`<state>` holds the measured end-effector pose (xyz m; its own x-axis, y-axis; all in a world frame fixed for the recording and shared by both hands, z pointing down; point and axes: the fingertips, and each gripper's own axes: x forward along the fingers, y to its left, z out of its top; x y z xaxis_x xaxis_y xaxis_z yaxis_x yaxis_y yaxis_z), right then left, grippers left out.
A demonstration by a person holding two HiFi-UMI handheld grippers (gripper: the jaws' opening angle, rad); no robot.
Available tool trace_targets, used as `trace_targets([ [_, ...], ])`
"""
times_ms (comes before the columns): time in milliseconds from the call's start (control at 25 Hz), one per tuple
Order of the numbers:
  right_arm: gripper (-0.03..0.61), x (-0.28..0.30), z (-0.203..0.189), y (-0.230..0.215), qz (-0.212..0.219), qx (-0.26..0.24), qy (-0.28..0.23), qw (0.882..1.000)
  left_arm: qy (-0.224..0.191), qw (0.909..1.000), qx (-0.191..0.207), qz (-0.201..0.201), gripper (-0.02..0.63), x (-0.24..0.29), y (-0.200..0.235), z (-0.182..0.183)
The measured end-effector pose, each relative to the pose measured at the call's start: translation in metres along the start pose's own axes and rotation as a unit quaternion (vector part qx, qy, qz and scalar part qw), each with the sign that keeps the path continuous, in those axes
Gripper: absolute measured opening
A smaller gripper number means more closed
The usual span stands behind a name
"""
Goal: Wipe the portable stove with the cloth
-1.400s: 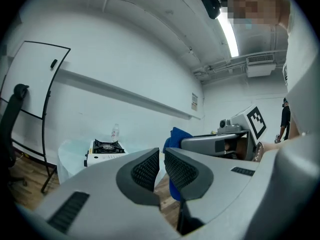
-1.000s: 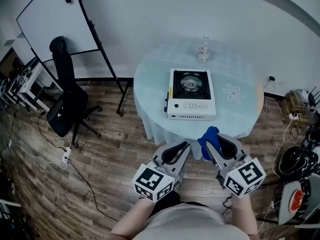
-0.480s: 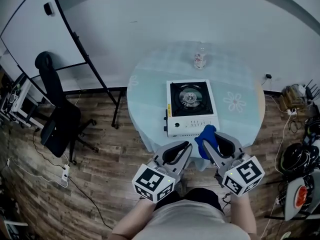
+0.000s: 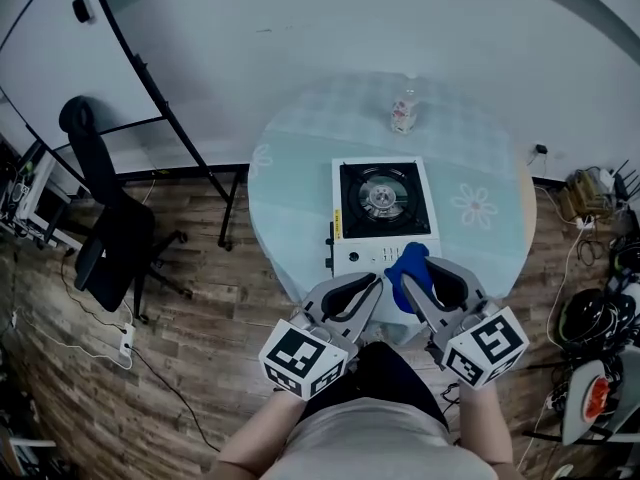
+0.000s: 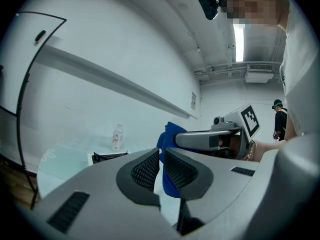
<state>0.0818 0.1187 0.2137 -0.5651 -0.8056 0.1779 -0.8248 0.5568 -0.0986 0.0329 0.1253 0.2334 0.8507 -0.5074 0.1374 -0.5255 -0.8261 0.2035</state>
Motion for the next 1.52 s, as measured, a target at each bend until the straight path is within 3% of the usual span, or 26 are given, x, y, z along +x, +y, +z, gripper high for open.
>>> trace_targets([
  [760,0.126,0.121,0.029,-0.109,0.082,-0.014,0.039,0.996,-0.005,0.9973,-0.027,0.069,0.049,0.091,0.122,0.019],
  [1120,0.126,0.177,0.036,-0.141,0.146,-0.052,0.061,0.986,0.001,0.9931,-0.051,0.106,0.048,0.119,0.173,0.017],
  [1520,0.124,0.226,0.030,-0.172,0.182,-0.084,0.089,0.976,0.008,0.9872,-0.070,0.143,0.048,0.135,0.212,0.010],
])
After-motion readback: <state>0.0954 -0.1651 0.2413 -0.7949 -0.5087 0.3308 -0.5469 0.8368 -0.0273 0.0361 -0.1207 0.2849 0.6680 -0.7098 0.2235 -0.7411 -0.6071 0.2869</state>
